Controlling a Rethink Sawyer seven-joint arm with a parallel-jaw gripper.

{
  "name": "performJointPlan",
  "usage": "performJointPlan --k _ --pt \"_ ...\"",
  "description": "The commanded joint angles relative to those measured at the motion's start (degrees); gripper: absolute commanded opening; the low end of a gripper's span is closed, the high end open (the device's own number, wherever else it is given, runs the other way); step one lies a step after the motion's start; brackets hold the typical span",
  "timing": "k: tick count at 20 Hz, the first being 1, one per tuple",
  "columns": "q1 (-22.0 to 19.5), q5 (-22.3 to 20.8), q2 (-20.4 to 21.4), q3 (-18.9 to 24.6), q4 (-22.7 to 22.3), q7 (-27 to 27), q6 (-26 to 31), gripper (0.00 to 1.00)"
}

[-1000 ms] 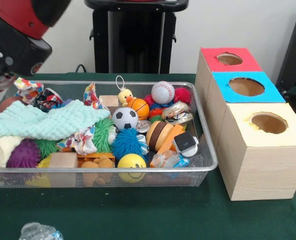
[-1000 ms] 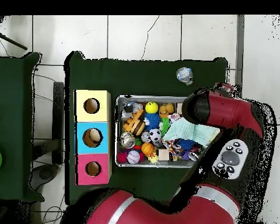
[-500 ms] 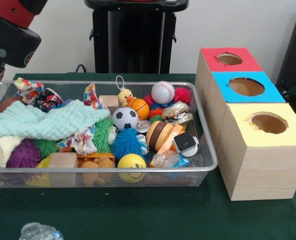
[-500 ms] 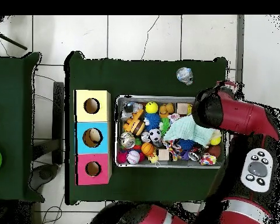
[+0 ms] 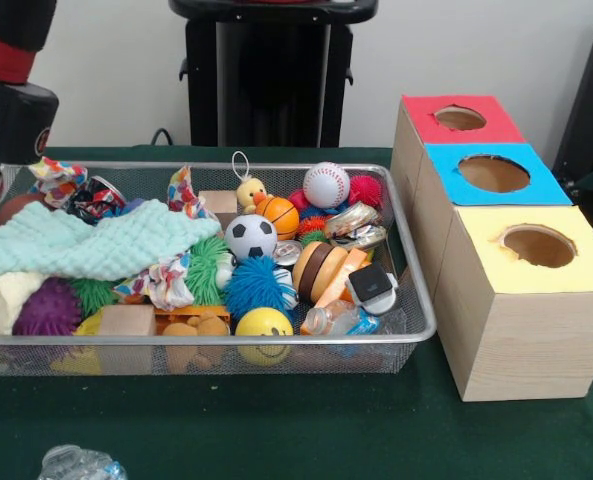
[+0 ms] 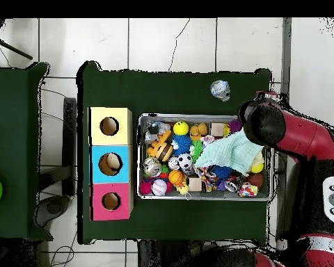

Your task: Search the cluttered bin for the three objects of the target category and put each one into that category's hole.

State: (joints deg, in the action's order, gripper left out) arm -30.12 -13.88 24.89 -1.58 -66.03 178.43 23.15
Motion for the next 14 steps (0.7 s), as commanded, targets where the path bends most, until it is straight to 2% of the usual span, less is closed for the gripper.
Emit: performJointPlan --k 1,10,14 --pt "-4.6 2.5 -3.4 17.7 -4.7 -20.7 13.4 0.00" --pt "-10.4 1.3 -4.3 27.6 -2.9 -32.2 14.7 0.00" --pt "-11.8 0.0 -4.7 29.9 -2.1 -35.4 14.2 0.00"
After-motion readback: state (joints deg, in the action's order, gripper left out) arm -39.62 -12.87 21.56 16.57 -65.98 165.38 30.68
